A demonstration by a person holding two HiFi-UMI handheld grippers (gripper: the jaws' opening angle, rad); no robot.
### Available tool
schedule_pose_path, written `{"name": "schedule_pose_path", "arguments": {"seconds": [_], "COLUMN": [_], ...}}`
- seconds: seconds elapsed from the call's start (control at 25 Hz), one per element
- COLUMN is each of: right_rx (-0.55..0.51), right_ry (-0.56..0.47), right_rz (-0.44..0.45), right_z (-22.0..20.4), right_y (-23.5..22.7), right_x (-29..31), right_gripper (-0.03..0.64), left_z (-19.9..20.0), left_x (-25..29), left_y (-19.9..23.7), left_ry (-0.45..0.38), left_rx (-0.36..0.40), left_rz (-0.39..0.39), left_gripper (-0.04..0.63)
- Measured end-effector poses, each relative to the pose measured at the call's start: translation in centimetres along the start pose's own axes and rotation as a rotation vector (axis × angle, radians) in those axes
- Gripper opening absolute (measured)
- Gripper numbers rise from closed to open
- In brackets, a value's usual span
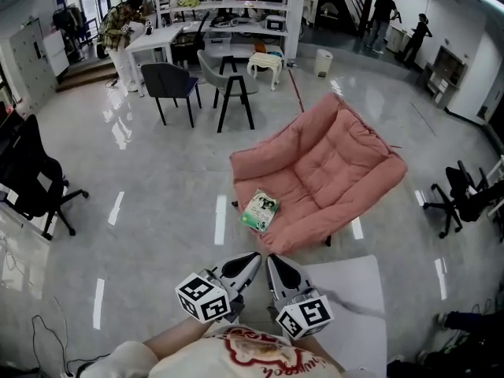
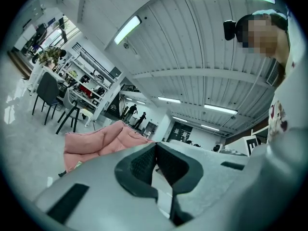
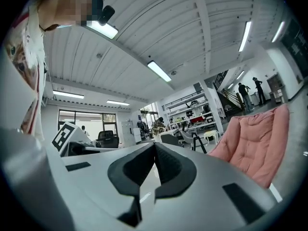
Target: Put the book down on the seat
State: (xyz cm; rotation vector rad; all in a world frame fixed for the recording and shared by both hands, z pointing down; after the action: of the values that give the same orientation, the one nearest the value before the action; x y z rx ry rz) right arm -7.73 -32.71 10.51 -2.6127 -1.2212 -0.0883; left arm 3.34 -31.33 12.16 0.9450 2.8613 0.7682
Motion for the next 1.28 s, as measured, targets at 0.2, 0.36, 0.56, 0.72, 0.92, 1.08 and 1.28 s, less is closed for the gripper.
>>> {"name": "schedule_pose_path", "arguments": {"seconds": [0.2, 0.36, 0.56, 0.72, 0.92, 1.08, 1.28], "right_rx": [-0.008, -0.014, -0.025, -0.021, -0.006, -0.006, 0.009], "right_ry": [0.016, 0.027, 0.043, 0.050, 0.035, 0.016, -0.004], "right_rz": [0.020, 0.025, 0.024, 0.004, 0.031, 0.030, -0.002], "right_z": [-0.2, -0.7, -1.6, -3.4, -5.2, -6.8, -8.9], "right_y": [1.8, 3.3, 6.4, 10.0, 16.4, 21.9, 27.7], "right_x": [0.1, -0.2, -0.9, -2.3, -4.5, -6.1, -9.1], "right_gripper": [0.002, 0.002, 0.002, 0.002, 0.002, 0.002, 0.002], "left_z": [-0.5, -1.0, -1.8, -3.5, -5.7, -7.4, -10.0], "left_x": [-2.1, -3.5, -6.5, -10.4, -16.7, -22.0, -27.8], "left_y": [-0.2, -0.5, -1.0, -2.1, -3.9, -5.8, -8.5], "left_ry": [-0.004, -0.018, -0.039, -0.044, -0.032, -0.037, -0.024], "left_rx": [-0.004, -0.008, -0.019, -0.023, -0.035, -0.030, -0.022], "left_rz": [0.008, 0.008, 0.002, 0.009, 0.064, 0.067, 0.045], "left_gripper": [0.005, 0.005, 0.005, 0.005, 0.005, 0.005, 0.005]}}
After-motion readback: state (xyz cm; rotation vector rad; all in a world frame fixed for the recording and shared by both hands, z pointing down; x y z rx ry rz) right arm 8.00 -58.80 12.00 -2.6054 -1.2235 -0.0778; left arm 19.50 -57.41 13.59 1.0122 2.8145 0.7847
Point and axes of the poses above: the fingertips, and each gripper's own axes: x forward along the fingers, y to its left, z out of its top, the point moved 6 cm from there along -x, backward along the fingers, and after that the axes turned 11 degrees about y, right-handed, at the moved point
